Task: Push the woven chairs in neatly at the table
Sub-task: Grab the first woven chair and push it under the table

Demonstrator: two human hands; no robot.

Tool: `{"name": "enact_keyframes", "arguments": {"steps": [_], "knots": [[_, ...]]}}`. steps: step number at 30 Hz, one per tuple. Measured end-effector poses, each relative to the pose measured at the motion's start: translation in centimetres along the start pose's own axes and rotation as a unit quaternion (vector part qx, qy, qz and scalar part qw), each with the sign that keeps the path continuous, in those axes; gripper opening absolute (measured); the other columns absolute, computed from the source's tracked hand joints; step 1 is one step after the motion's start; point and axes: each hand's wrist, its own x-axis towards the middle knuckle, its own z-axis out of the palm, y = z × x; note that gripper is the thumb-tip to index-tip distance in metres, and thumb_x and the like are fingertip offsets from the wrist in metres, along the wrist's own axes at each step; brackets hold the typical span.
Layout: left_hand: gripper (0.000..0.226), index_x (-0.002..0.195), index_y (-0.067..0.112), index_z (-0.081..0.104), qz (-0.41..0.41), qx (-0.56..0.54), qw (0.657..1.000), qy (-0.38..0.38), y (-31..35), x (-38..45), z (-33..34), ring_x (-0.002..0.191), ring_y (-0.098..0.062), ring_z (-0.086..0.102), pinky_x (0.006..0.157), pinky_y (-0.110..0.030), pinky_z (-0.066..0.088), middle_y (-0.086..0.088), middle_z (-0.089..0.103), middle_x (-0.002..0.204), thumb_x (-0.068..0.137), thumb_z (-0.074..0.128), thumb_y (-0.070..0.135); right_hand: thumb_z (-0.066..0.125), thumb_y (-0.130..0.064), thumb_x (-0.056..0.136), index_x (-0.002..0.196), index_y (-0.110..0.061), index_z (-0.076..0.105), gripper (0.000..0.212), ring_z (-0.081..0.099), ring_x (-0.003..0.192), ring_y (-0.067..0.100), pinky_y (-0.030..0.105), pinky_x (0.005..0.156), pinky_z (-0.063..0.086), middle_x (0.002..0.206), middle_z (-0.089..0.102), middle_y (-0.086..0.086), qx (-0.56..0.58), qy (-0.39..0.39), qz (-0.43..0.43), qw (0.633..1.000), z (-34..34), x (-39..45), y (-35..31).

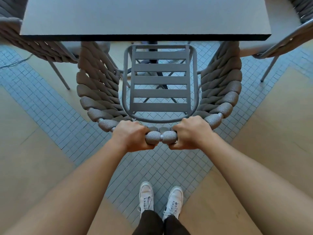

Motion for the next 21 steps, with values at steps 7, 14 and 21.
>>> {"name": "enact_keyframes", "arguments": {"steps": [7, 14, 21], "knots": [[0.059, 0.1, 0.046, 0.067, 0.007, -0.028, 1.0, -0.002, 0.0, -0.1, -0.4, 0.071, -0.017, 0.068, 0.057, -0.028, 0.041, 0.012, 0.072, 0.079, 0.069, 0.038, 0.087, 0.038, -0.086, 0.062, 0.076, -0.029, 0.062, 0.064, 0.049, 0.054, 0.024, 0.03, 0.053, 0.036, 0.065, 0.059, -0.006, 0.006, -0.005, 0.022, 1.0, -0.2, -0.1, -0.4], [0.055, 0.095, 0.049, 0.066, -0.009, -0.03, 0.998, -0.048, 0.3, -0.3, -1.4, 0.063, -0.015, 0.061, 0.055, -0.029, 0.034, 0.014, 0.052, 0.06, 0.067, 0.039, 0.089, 0.046, -0.082, 0.062, 0.089, -0.033, 0.066, 0.06, 0.063, 0.078, 0.023, 0.036, 0.07, 0.045, 0.083, 0.066, -0.008, 0.031, -0.043, 0.109, 0.993, -0.7, -0.9, -2.0], [0.078, 0.15, 0.033, 0.044, -0.124, -0.135, 0.971, 0.154, 0.1, -2.8, -0.2, 0.155, -0.022, 0.018, 0.125, -0.05, -0.004, -0.001, 0.038, 0.161, 0.088, 0.042, 0.081, 0.05, -0.076, 0.067, 0.136, -0.047, 0.057, 0.075, -0.01, 0.154, 0.029, 0.062, 0.116, -0.018, 0.169, 0.015, 0.002, 0.18, 0.117, 0.177, 0.96, -0.1, -3.7, -3.3]]}}
